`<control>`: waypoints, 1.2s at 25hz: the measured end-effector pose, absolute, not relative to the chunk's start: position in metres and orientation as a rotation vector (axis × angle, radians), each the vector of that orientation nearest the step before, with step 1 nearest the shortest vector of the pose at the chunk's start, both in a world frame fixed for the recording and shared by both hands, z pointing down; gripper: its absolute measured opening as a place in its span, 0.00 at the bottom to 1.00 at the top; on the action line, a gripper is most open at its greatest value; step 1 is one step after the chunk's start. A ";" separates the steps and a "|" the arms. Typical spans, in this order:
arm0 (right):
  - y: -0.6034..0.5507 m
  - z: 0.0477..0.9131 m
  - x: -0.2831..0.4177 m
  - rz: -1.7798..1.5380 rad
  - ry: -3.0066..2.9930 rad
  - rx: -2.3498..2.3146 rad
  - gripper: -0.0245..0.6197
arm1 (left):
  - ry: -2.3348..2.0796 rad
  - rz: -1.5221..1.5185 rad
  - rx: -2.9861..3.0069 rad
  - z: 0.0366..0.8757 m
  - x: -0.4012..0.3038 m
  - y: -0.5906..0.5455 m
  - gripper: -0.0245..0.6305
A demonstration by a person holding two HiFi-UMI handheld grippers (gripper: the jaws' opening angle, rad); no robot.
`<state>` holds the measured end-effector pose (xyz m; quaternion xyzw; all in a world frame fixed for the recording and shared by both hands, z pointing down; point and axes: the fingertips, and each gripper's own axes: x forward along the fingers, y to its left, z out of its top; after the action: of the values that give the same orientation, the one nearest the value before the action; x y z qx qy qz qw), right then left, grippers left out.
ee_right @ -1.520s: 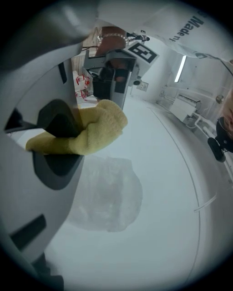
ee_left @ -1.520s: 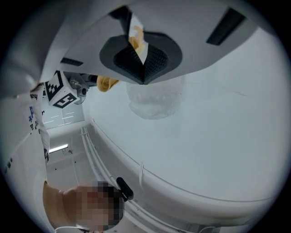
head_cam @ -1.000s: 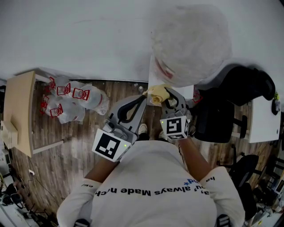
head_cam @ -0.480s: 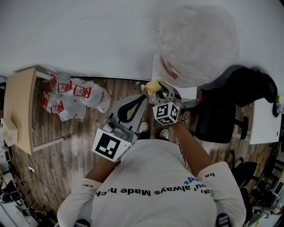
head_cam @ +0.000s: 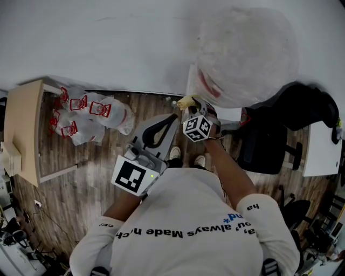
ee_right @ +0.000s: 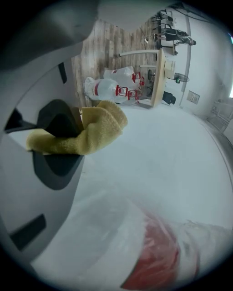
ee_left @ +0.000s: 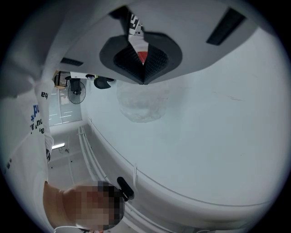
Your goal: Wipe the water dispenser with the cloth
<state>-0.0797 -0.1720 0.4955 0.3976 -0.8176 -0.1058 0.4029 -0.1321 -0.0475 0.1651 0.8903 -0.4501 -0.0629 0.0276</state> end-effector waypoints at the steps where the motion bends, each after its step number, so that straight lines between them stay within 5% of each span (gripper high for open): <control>1: -0.175 0.500 -0.080 -0.263 -2.057 1.007 0.13 | -1.391 -0.194 2.748 0.165 -0.133 -0.048 0.07; 30: -0.182 0.559 -0.079 -0.137 -1.958 0.954 0.12 | -1.399 -0.186 2.736 0.167 -0.138 -0.043 0.07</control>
<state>-0.0787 -0.1816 0.5590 0.3877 -0.7959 -0.0559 0.4616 -0.1379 -0.0427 0.1668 0.8884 -0.4541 -0.0603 0.0315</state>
